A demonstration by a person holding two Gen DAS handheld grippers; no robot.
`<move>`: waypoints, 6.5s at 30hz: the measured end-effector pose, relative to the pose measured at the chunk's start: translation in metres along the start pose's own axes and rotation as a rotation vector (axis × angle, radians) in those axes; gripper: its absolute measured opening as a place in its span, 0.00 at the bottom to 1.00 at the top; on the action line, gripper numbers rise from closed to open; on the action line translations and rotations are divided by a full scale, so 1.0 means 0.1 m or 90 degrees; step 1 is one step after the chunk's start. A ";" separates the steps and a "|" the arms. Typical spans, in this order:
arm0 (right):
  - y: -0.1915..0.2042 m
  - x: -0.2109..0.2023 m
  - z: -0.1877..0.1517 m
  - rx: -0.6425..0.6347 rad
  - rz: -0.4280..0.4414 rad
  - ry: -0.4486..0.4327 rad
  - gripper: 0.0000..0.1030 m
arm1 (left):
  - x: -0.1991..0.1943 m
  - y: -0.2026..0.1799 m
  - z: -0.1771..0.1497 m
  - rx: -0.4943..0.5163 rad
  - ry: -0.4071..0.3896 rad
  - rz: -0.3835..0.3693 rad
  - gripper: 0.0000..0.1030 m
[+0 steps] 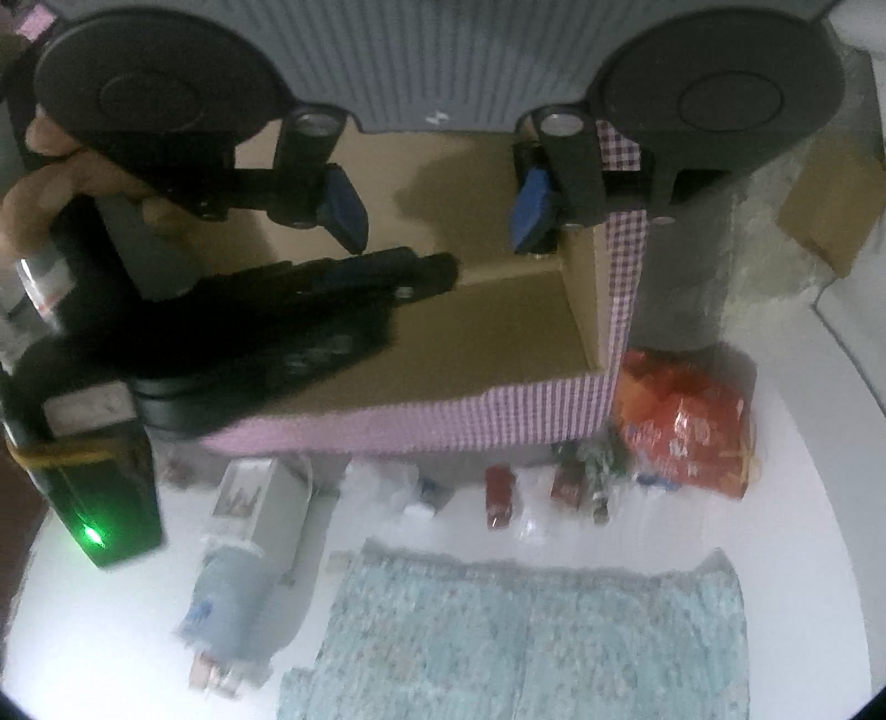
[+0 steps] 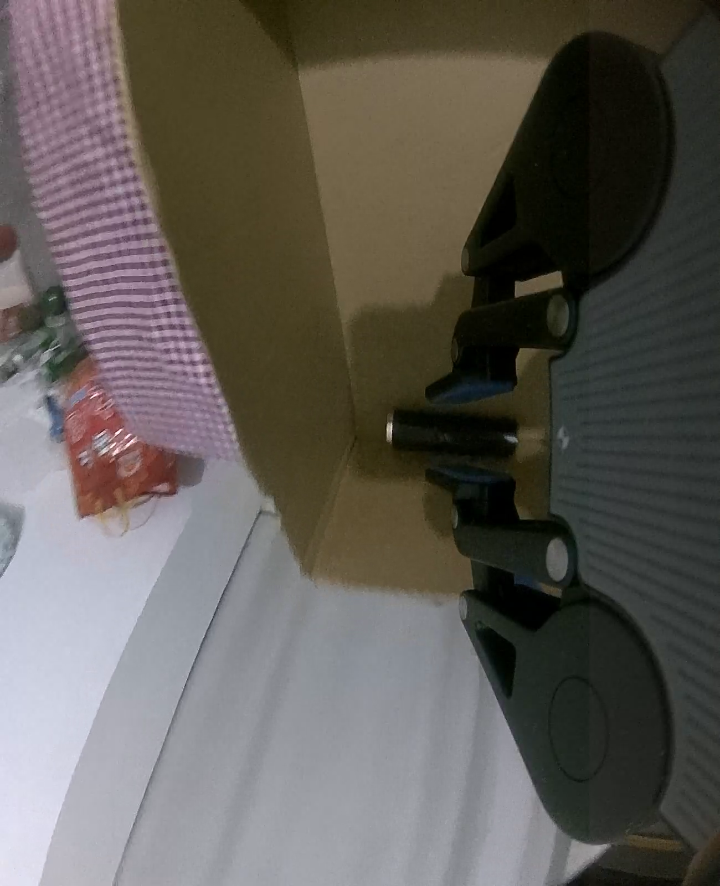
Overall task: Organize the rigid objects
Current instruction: 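Lift the black cylinder with the right gripper into the box and release, then move the right gripper back and grasp the lime-green stick, then carry the lime-green stick into the box beside the black cylinder, release, then return the right gripper and grasp the pink plastic lid by its rim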
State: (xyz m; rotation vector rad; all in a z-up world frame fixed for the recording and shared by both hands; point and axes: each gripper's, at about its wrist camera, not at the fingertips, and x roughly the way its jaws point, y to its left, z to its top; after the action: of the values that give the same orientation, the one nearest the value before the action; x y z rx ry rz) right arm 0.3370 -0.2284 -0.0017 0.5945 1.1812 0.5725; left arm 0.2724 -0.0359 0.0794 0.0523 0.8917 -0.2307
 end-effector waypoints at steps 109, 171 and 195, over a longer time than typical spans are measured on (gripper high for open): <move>0.80 -1.98 -1.91 -0.217 0.009 -0.268 0.16 | -1.20 -1.01 -0.87 0.100 -0.166 -0.061 0.16; 0.10 -2.09 -2.99 -0.380 -0.334 -0.317 0.99 | -1.03 -0.31 -2.34 -0.169 -0.105 -0.138 1.00; -0.18 -1.04 -3.27 -0.234 -0.139 -0.202 0.78 | -0.44 -0.67 -2.71 0.056 0.003 -0.012 0.75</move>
State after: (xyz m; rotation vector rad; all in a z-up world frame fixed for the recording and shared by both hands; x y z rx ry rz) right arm -0.0025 -0.2716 -0.0315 0.2267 0.8013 0.4727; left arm 0.0233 -0.0548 -0.0532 0.1259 0.8876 -0.2872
